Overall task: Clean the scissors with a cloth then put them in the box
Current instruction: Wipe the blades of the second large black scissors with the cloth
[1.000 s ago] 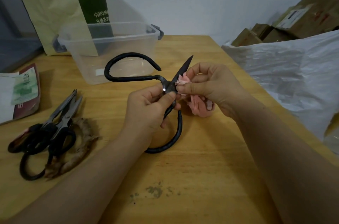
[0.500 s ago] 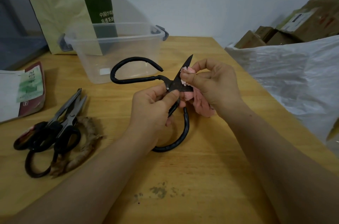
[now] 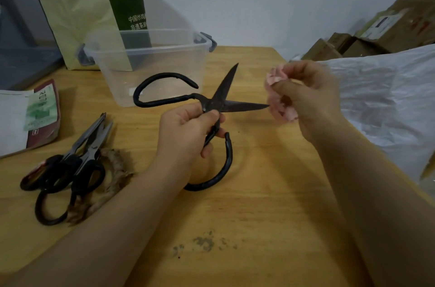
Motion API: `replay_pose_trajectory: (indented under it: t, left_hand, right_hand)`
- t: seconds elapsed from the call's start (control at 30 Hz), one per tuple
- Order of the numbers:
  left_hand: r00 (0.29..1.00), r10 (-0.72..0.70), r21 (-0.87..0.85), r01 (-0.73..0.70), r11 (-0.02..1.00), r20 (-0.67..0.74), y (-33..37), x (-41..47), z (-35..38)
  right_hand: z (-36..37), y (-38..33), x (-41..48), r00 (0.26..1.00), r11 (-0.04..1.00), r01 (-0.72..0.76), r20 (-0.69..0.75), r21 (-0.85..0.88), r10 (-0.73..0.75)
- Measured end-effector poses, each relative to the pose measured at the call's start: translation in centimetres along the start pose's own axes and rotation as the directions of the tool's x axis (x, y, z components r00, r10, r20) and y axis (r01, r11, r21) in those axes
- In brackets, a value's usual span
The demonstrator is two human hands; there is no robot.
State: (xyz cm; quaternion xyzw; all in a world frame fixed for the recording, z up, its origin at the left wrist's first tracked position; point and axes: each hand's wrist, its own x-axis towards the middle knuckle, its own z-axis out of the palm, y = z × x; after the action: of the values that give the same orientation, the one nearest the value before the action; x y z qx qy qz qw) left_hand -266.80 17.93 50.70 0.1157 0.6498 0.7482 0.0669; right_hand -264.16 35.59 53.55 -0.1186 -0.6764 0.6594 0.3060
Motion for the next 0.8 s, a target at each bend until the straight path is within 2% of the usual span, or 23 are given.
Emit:
replay_pose_trajectory:
  t: [0.1, 0.2, 0.27, 0.37, 0.53, 0.63, 0.73, 0.8]
  left_hand:
    - [1.0, 0.018, 0.04, -0.019, 0.999, 0.016, -0.4, -0.2, 0.3]
    - [0.998, 0.059, 0.084, -0.061, 0.995, 0.028, -0.6, -0.2, 0.3]
    - [0.997, 0.068, 0.076, -0.071, 0.995, 0.048, -0.6, -0.3, 0.4]
    - [0.995, 0.068, 0.055, -0.072, 0.996, 0.071, -0.5, -0.4, 0.5]
    - [0.992, 0.074, 0.031, -0.078, 0.997, 0.104, -0.6, -0.4, 0.4]
    - [0.992, 0.072, 0.055, -0.077, 0.995, 0.102, -0.8, -0.5, 0.4]
    - [0.991, 0.075, 0.078, -0.084, 0.993, 0.108, -1.0, -0.4, 0.3]
    - [0.99, 0.078, 0.089, -0.089, 0.992, 0.121, -1.0, -0.3, 0.3]
  right_hand:
    - [0.8, 0.1, -0.5, 0.936, 0.992, -0.118, 0.338, 0.035, 0.1]
    - [0.4, 0.2, -0.2, 0.842, 0.962, -0.269, 0.494, 0.034, 0.218]
    - [0.1, 0.3, 0.1, 0.825, 0.936, -0.341, 0.506, 0.091, 0.252]
    - [0.2, 1.0, 0.2, 0.843, 0.948, -0.302, 0.492, 0.1, 0.217]
    - [0.0, 1.3, 0.2, 0.776, 0.949, -0.317, 0.574, -0.002, 0.26]
    - [0.2, 1.2, -0.4, 0.737, 0.969, -0.198, 0.629, -0.147, 0.246]
    - [0.9, 1.5, -0.7, 0.817, 0.977, -0.067, 0.552, -0.2, 0.169]
    - [1.2, 1.7, -0.7, 0.863, 0.98, -0.058, 0.484, -0.19, 0.145]
